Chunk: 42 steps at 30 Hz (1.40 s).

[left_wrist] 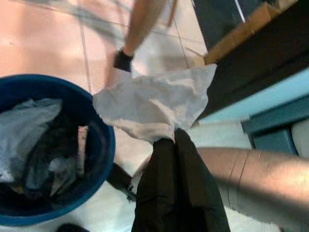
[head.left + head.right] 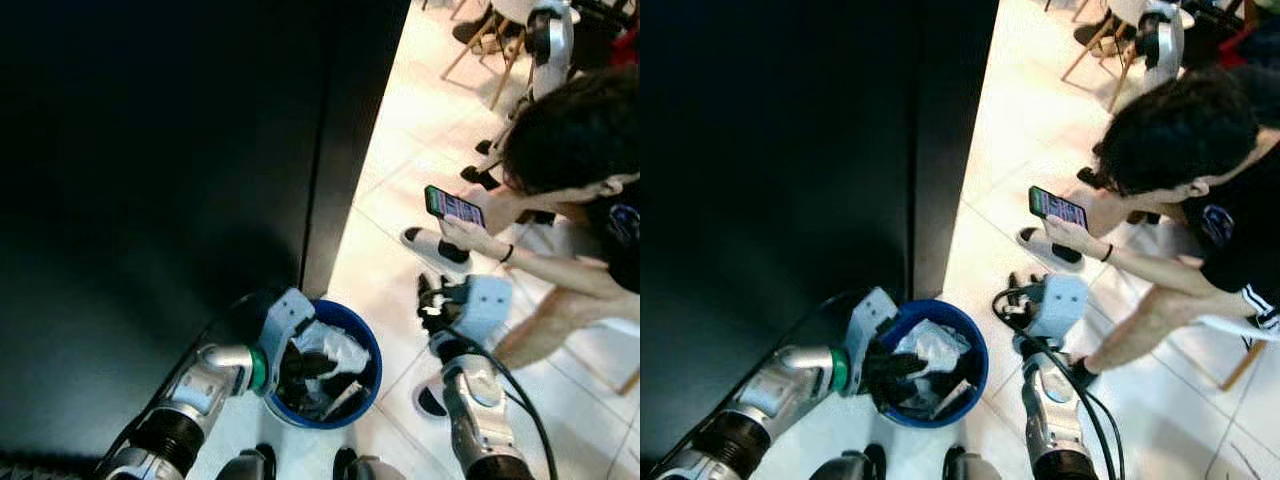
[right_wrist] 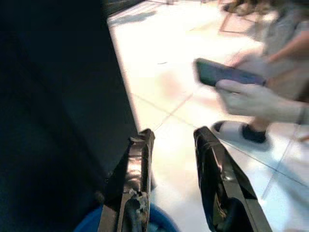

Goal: Clean up the room

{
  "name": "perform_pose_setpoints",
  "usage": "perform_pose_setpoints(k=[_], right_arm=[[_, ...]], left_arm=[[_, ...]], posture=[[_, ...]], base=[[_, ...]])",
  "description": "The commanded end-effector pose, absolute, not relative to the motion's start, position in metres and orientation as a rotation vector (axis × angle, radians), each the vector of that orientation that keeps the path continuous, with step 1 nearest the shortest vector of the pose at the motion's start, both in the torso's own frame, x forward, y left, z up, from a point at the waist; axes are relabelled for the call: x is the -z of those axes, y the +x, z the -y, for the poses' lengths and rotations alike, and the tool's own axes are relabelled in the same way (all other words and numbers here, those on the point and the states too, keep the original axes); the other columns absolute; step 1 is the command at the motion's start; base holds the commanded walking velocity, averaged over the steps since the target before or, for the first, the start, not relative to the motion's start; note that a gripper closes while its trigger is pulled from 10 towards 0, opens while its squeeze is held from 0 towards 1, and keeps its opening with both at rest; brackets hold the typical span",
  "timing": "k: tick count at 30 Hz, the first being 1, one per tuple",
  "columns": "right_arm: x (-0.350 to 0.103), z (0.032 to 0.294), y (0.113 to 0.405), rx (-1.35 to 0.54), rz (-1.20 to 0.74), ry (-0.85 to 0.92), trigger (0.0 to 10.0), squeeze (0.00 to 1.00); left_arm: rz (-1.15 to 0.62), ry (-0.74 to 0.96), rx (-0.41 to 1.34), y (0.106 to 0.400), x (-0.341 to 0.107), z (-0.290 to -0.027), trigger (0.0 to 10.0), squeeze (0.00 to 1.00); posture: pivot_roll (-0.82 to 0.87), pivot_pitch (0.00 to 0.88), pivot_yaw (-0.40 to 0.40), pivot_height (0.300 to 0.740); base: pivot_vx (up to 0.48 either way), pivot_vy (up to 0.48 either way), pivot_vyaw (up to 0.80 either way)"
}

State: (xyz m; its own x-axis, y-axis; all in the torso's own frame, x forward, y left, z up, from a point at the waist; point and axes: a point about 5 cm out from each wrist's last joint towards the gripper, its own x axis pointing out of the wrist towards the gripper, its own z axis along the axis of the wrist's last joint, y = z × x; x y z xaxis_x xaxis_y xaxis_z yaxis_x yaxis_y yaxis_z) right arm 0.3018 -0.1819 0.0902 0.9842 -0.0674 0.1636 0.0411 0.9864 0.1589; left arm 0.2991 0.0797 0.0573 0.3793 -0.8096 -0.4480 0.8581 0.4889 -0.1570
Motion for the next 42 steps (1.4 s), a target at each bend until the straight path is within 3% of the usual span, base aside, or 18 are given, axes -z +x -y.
perform_pose_setpoints(k=[1, 2, 3, 4, 5, 6, 7, 19, 20, 27, 32, 38, 42], right_arm=[[-0.093, 0.193, 0.290, 0.102, 0.186, 0.153, 10.0, 0.00], [-0.095, 0.198, 0.285, 0.118, 0.196, 0.147, 10.0, 0.00], [-0.098, 0.201, 0.278, 0.130, 0.205, 0.143, 10.0, 0.00], [-0.098, 0.201, 0.278, 0.130, 0.205, 0.143, 10.0, 0.00], [-0.099, 0.203, 0.276, 0.135, 0.207, 0.143, 10.0, 0.00], [-0.099, 0.203, 0.276, 0.135, 0.207, 0.143, 10.0, 0.00], [-0.099, 0.204, 0.274, 0.138, 0.207, 0.143, 10.0, 0.00], [-0.099, 0.191, 0.273, 0.111, 0.168, 0.171, 10.0, 0.00], [-0.099, 0.188, 0.275, 0.101, 0.162, 0.174, 10.0, 0.00], [-0.099, 0.186, 0.282, 0.078, 0.151, 0.172, 10.0, 0.00], [-0.098, 0.177, 0.291, 0.025, 0.138, 0.195, 10.0, 0.00], [-0.093, 0.163, 0.289, -0.035, 0.097, 0.218, 10.0, 0.00], [-0.076, 0.144, 0.283, -0.073, 0.035, 0.248, 10.0, 0.00]], left_arm=[[-0.453, 0.258, 1.000, 0.311, -0.059, -0.074, 10.0, 0.00], [-0.390, 0.358, 0.904, 0.323, -0.065, -0.072, 10.0, 0.07], [-0.318, 0.448, 0.807, 0.334, -0.073, -0.071, 10.0, 0.23], [-0.318, 0.448, 0.807, 0.334, -0.073, -0.071, 10.0, 0.23], [-0.310, 0.452, 0.779, 0.338, -0.076, -0.072, 10.0, 0.50], [-0.310, 0.452, 0.779, 0.338, -0.076, -0.072, 10.0, 0.50], [-0.302, 0.450, 0.752, 0.342, -0.079, -0.072, 10.0, 1.00], [-0.281, 0.437, 0.739, 0.351, -0.083, -0.076, 10.0, 1.00], [-0.267, 0.449, 0.726, 0.351, -0.082, -0.077, 10.0, 0.00], [-0.235, 0.425, 0.714, 0.347, -0.080, -0.079, 10.0, 0.00], [-0.121, 0.401, 0.619, 0.338, -0.083, -0.095, 10.0, 0.00], [-0.076, 0.386, 0.578, 0.329, -0.083, -0.109, 10.0, 0.00], [-0.039, 0.295, 0.408, 0.311, -0.081, -0.130, 10.0, 0.00]], posture=[[-0.07, 0.302, 0.040, 0.740], [-0.07, 0.316, 0.042, 0.740], [-0.08, 0.325, 0.042, 0.740], [-0.08, 0.325, 0.042, 0.740], [-0.08, 0.341, 0.042, 0.740], [-0.08, 0.341, 0.042, 0.740], [-0.08, 0.350, 0.042, 0.740], [-0.05, 0.325, 0.033, 0.740], [-0.04, 0.313, 0.028, 0.740], [-0.02, 0.278, 0.017, 0.740], [0.02, 0.215, 0.004, 0.740], [0.03, 0.197, 0.004, 0.740], [0.07, 0.140, 0.000, 0.740]], base=[[0.000, 0.000, 0.00], [0.000, 0.000, 0.00], [0.000, 0.000, 0.00], [0.000, 0.000, 0.00], [0.000, 0.000, 0.00], [0.000, 0.000, 0.00], [0.000, 0.000, 0.00], [0.000, 0.000, 0.00], [0.000, 0.000, 0.00], [0.000, 0.000, 0.00], [0.000, 0.000, 0.00], [0.000, 0.000, 0.00], [0.000, 0.000, 0.00]])
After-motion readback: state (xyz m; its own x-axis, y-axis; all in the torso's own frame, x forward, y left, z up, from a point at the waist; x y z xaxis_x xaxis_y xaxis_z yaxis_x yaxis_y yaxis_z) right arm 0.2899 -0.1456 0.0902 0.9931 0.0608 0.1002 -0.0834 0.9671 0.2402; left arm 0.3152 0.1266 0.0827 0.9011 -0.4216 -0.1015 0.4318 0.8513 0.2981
